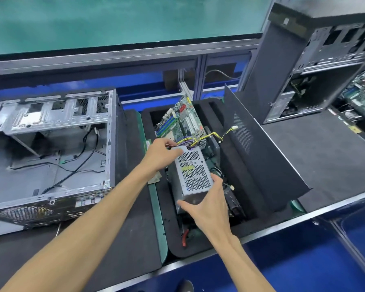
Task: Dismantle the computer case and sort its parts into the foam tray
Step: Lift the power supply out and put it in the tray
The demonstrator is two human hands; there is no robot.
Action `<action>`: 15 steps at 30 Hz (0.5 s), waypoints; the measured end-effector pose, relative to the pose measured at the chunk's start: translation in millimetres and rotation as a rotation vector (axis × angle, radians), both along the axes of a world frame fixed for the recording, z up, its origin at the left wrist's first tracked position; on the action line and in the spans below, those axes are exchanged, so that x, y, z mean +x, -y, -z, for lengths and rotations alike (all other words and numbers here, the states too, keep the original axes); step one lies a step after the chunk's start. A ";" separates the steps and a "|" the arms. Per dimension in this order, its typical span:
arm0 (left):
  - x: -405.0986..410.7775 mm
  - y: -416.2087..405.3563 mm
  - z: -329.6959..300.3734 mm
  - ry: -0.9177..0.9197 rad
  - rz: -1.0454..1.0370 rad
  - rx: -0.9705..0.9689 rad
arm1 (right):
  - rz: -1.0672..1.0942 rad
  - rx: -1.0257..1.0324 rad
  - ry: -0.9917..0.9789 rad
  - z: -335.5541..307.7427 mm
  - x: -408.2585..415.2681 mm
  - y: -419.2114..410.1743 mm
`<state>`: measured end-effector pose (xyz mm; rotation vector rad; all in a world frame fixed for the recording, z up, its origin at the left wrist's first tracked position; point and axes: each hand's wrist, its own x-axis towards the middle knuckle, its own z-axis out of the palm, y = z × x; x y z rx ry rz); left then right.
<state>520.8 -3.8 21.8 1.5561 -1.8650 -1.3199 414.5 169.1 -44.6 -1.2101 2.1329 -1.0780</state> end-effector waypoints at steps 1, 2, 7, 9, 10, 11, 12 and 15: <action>0.3 0.0 2.5 0.020 0.007 0.003 | -0.005 0.017 -0.021 2.3 0.5 0.2; 0.8 -0.3 5.4 0.042 0.013 0.002 | -0.011 0.032 -0.037 4.9 1.0 0.4; 5.4 -0.1 24.3 0.167 0.089 -0.020 | -0.037 0.082 -0.057 19.3 4.7 6.5; 9.4 -1.0 33.4 0.190 0.120 -0.005 | -0.036 0.101 -0.040 24.6 6.7 12.0; 12.1 -1.3 37.1 0.194 0.129 0.000 | -0.035 0.109 -0.031 27.0 7.8 15.1; 15.0 -1.6 39.8 0.199 0.136 0.001 | -0.035 0.121 -0.026 29.3 9.1 18.3; 17.9 -2.0 41.4 0.212 0.143 -0.003 | -0.036 0.136 -0.026 31.8 10.3 21.5; 23.5 0.2 46.1 0.220 0.149 0.006 | -0.029 0.169 -0.030 36.1 14.2 28.8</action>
